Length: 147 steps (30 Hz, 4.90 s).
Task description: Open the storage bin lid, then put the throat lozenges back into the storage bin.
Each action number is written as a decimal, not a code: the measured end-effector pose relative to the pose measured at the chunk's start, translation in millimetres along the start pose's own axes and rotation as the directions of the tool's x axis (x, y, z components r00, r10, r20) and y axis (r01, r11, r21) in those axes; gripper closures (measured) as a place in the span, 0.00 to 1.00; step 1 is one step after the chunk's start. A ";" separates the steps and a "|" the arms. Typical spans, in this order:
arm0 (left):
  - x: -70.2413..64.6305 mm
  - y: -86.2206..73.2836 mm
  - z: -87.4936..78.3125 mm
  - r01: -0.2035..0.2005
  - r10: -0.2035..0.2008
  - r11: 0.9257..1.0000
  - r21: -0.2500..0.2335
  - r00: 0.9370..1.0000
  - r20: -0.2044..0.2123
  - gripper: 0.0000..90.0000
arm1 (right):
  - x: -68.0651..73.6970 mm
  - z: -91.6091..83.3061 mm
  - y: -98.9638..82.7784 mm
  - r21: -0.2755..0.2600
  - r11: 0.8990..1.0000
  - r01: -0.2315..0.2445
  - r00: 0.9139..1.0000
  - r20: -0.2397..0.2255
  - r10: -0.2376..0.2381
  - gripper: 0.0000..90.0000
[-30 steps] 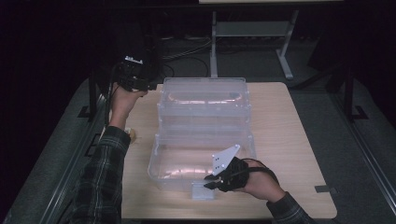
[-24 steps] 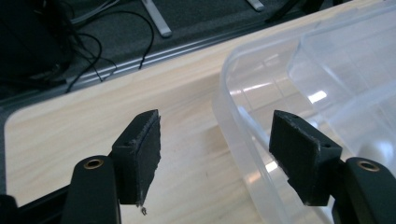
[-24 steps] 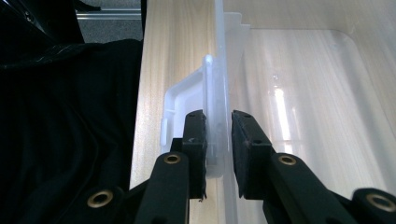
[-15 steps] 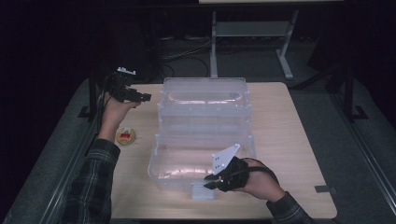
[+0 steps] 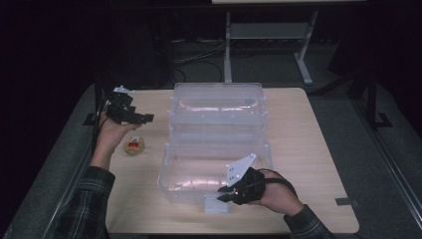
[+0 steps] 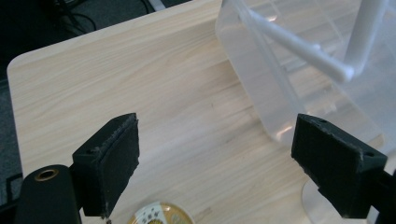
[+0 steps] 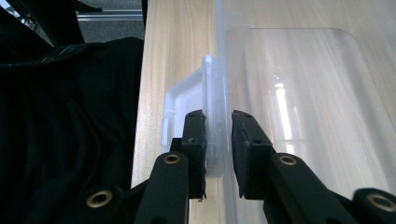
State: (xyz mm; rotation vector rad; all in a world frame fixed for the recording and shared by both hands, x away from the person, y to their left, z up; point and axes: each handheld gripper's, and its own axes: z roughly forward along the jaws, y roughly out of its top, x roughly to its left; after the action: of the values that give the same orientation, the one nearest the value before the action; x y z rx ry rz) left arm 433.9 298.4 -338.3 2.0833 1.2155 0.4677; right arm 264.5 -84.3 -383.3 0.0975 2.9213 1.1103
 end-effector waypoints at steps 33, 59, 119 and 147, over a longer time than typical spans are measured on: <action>8.6 -72.5 -6.2 -0.042 0.042 0.999 -0.008 0.999 0.018 0.16 | -0.2 -0.3 0.0 0.005 1.000 -0.006 1.000 -0.004 0.006 0.84; 24.8 -101.3 26.6 -0.072 0.072 0.997 0.029 0.997 -0.004 0.15 | -0.1 -0.2 0.0 0.003 1.000 -0.015 1.000 -0.005 0.015 0.84; 33.0 -102.5 37.2 -0.075 0.074 0.994 0.080 0.997 0.011 0.22 | 1.3 -0.3 -0.5 0.002 1.000 -0.021 1.000 0.007 0.021 0.84; 11.7 -87.5 -11.2 -0.113 0.109 0.993 0.028 0.988 0.113 0.23 | 1.4 -0.1 -0.5 0.004 1.000 -0.020 1.000 0.010 0.020 0.84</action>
State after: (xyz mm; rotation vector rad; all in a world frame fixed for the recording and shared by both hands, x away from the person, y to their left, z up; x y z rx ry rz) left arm 378.4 342.5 -392.3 2.1836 1.0541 0.3782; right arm 263.1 -84.7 -383.6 0.1317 2.9207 1.1030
